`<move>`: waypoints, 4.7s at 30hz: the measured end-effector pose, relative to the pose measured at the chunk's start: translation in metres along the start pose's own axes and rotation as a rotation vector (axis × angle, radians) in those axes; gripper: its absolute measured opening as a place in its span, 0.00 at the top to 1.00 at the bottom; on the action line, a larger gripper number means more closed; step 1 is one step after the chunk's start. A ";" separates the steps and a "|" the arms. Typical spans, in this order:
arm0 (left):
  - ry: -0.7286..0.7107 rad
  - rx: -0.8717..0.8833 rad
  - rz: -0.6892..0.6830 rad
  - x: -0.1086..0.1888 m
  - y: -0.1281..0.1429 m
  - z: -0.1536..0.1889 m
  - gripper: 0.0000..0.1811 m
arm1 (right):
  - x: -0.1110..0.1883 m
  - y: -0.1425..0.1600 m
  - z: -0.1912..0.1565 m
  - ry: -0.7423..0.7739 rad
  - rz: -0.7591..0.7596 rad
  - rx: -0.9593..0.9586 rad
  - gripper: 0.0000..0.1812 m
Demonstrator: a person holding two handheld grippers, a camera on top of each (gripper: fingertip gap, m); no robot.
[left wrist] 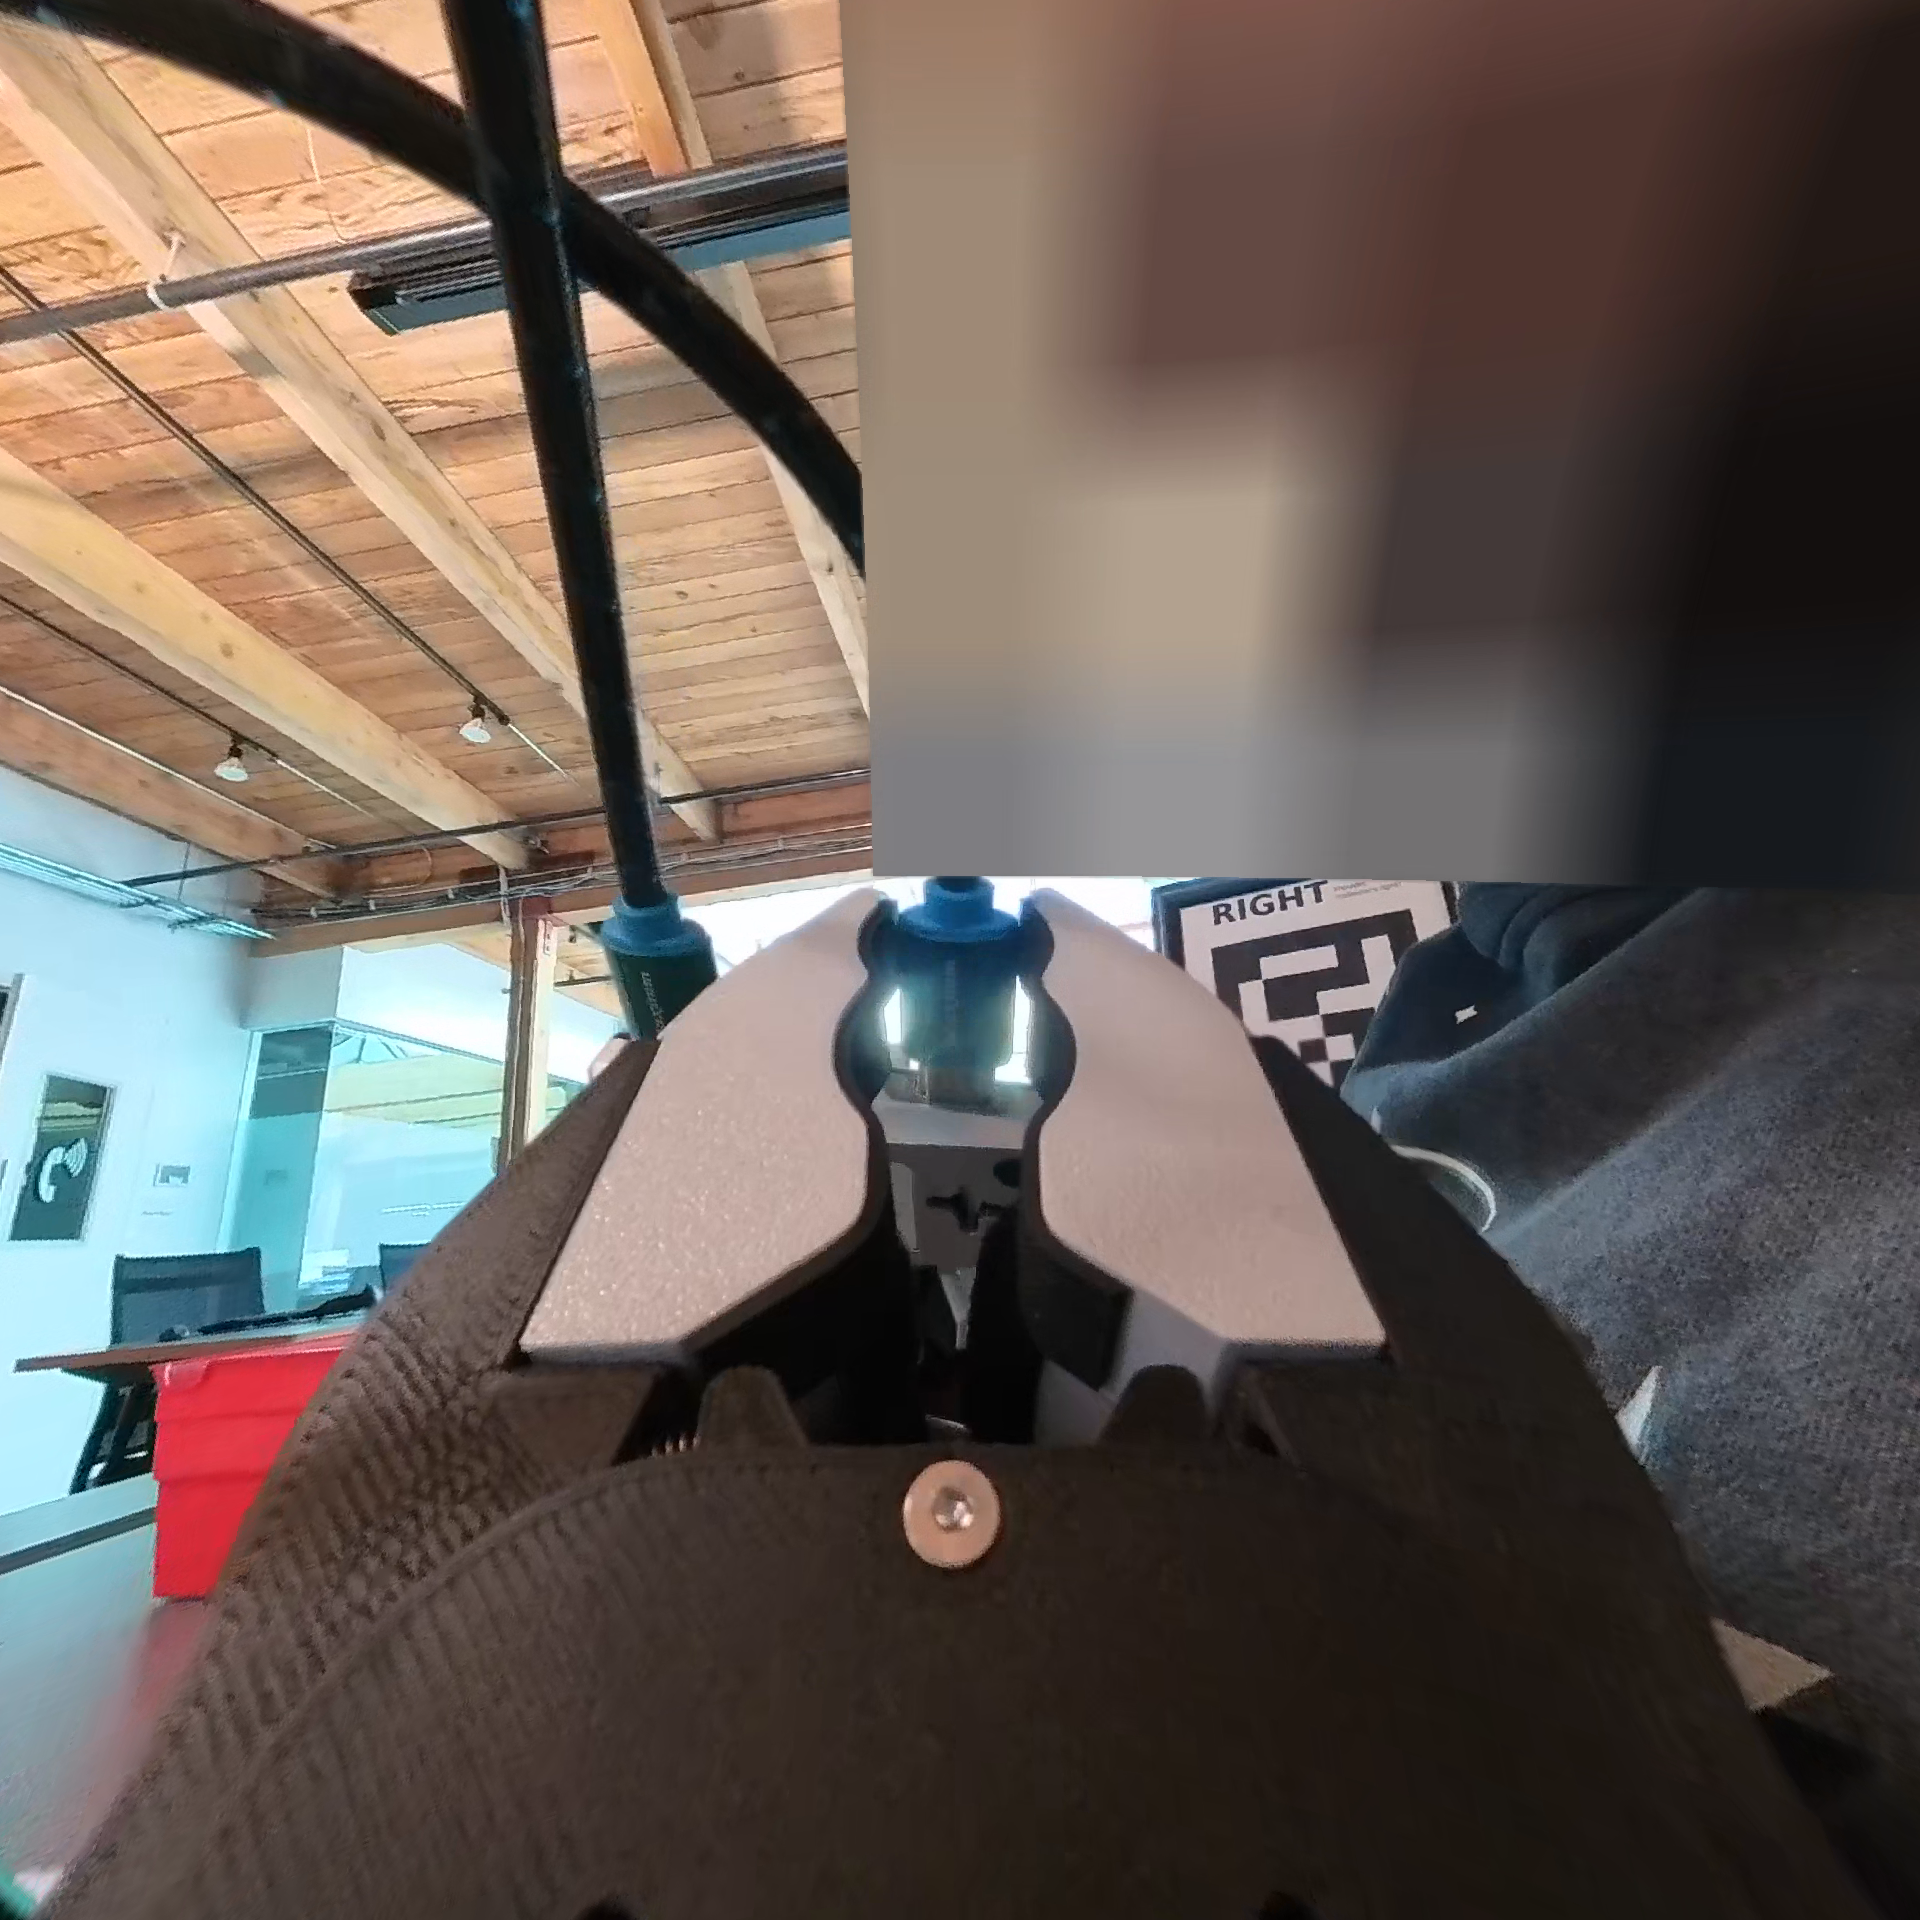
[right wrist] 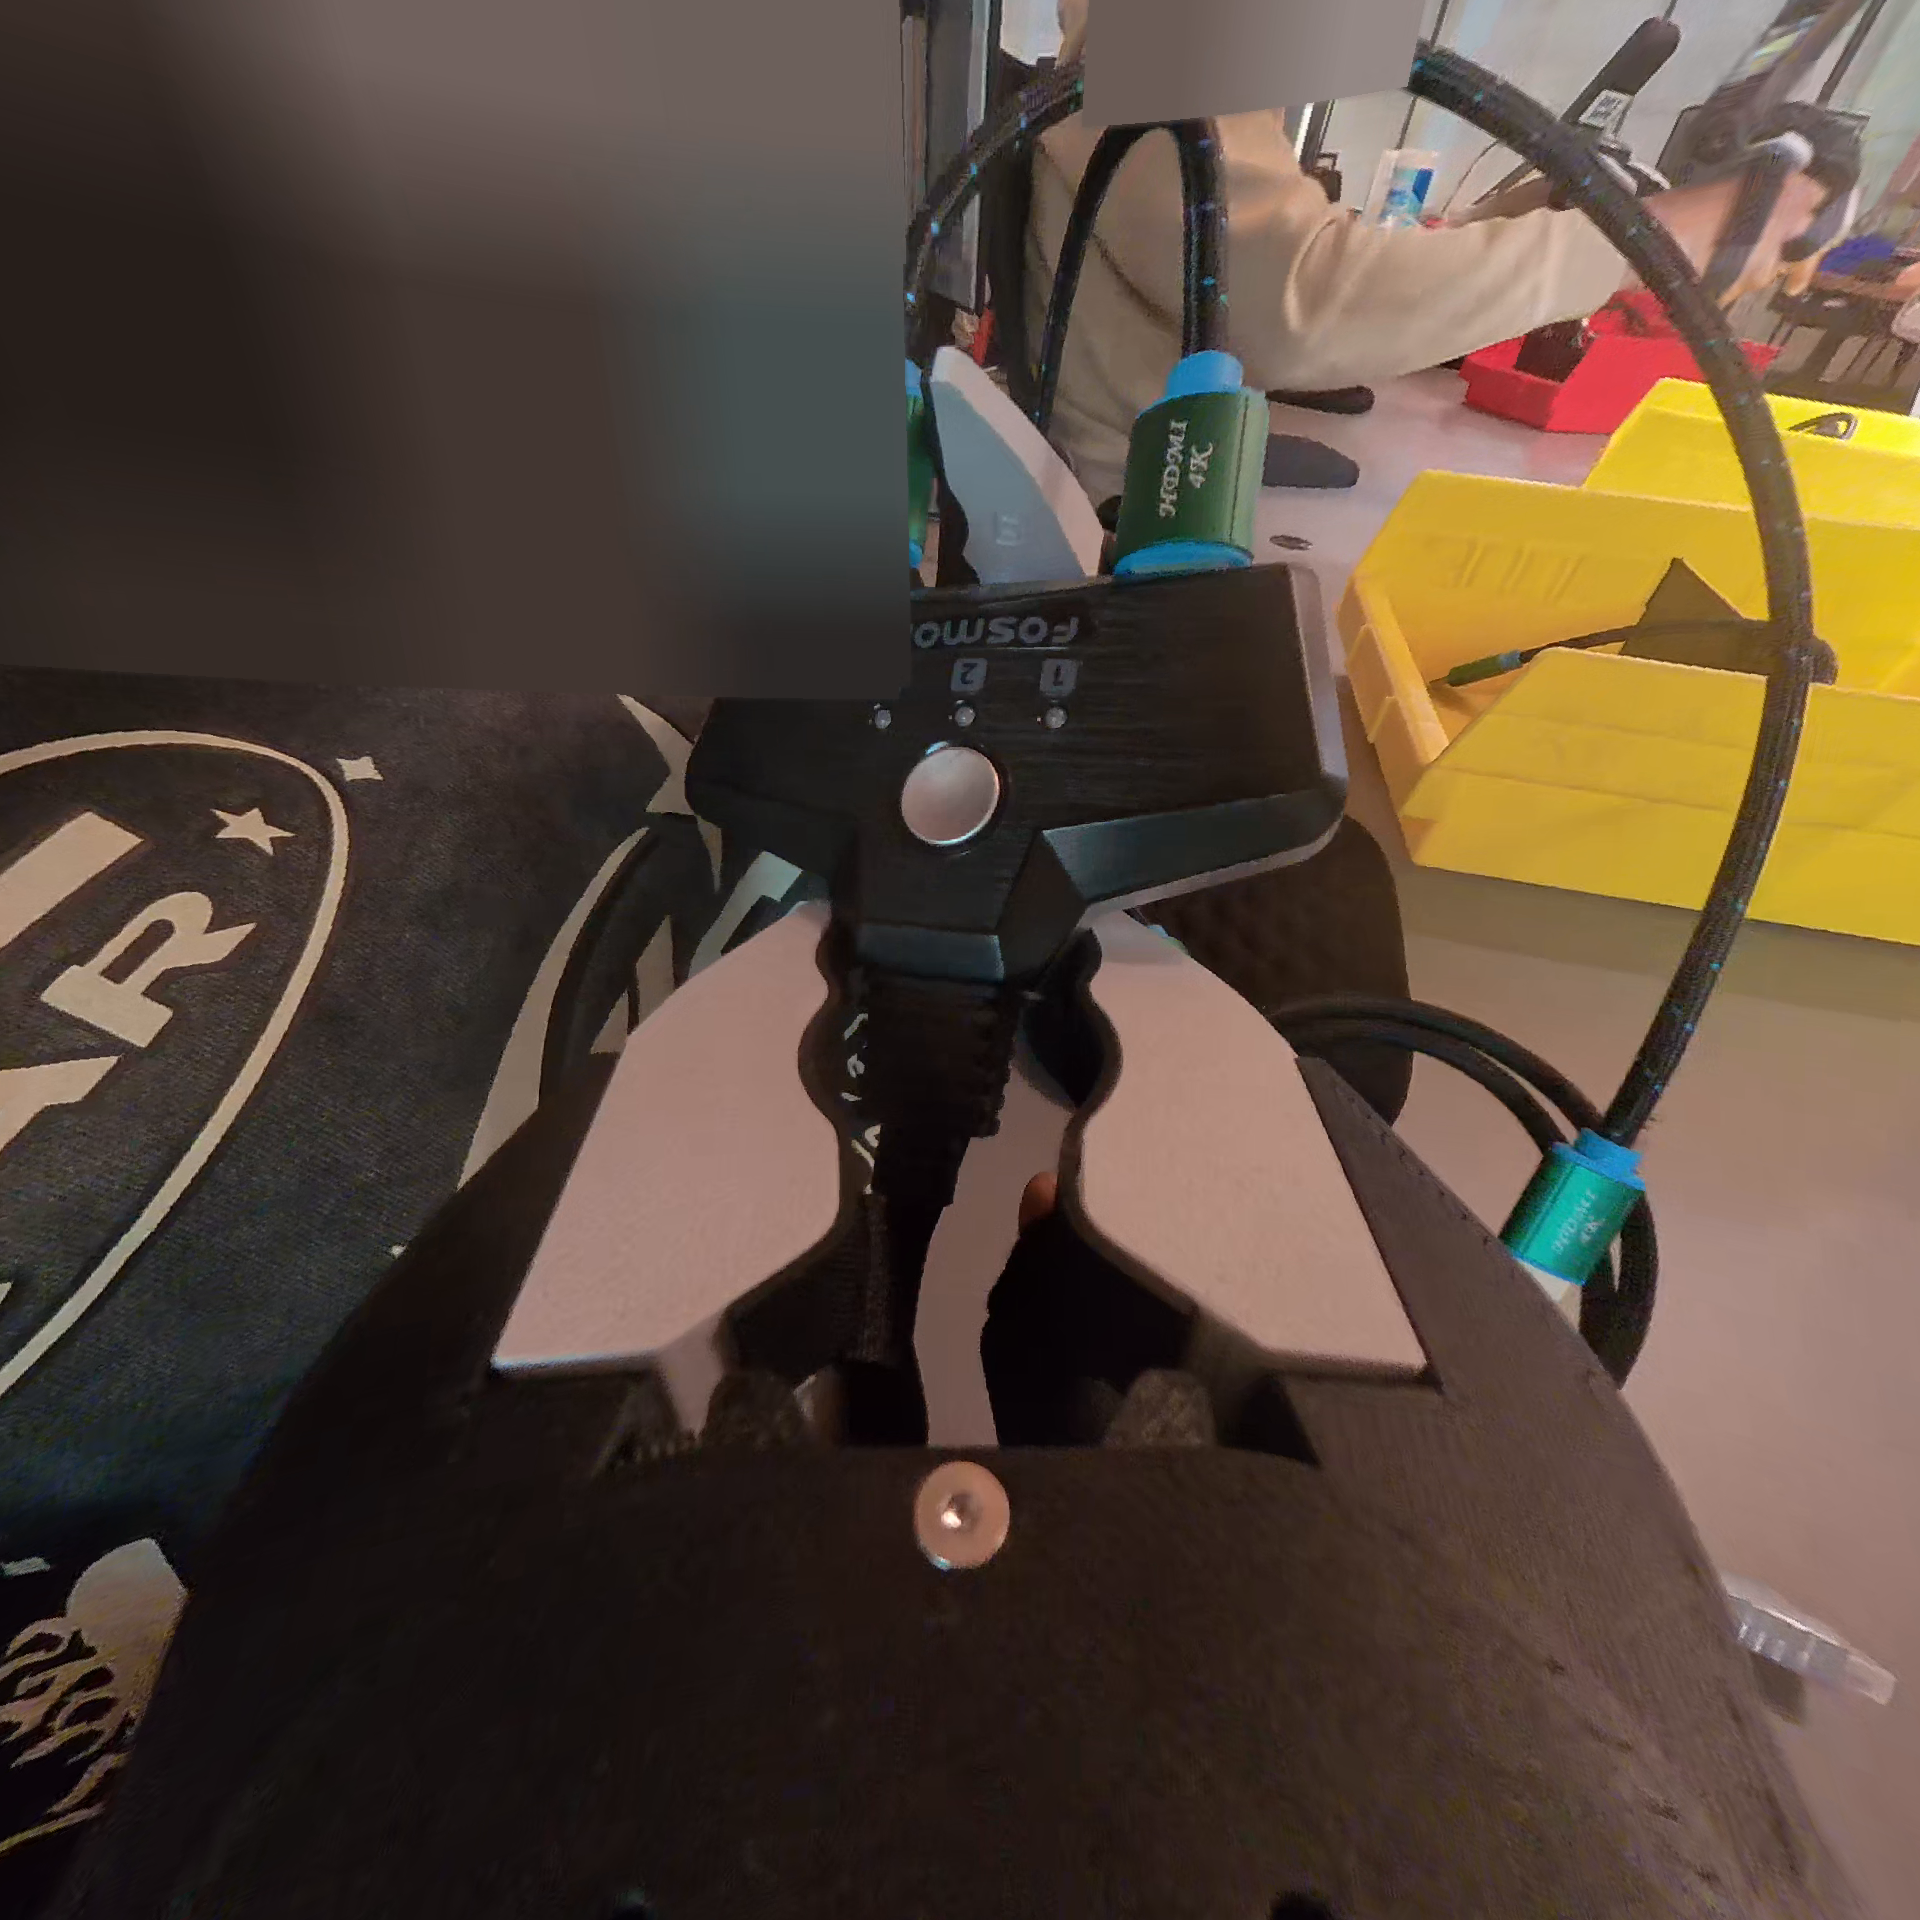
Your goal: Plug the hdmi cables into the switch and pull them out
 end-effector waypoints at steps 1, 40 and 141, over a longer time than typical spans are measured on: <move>0.001 -0.004 -0.001 0.000 0.000 0.000 0.88 | 0.000 0.000 0.000 -0.004 -0.001 -0.003 0.78; -0.029 -0.088 -0.176 -0.002 -0.008 -0.016 0.81 | 0.037 -0.065 0.030 0.251 0.246 0.079 0.78; -0.785 0.554 -2.285 0.255 -0.099 -0.351 0.64 | 0.357 -0.076 -0.020 1.545 0.956 0.154 0.46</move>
Point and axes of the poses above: each gripper's, where its closed fingertips meet, x back along the fingers, y out of its underside, z = x × y across the jaws, the point moved 4 cm from there along x, back along the fingers, and after that the axes turned 11 degrees about -z, right-handed, at the moved point
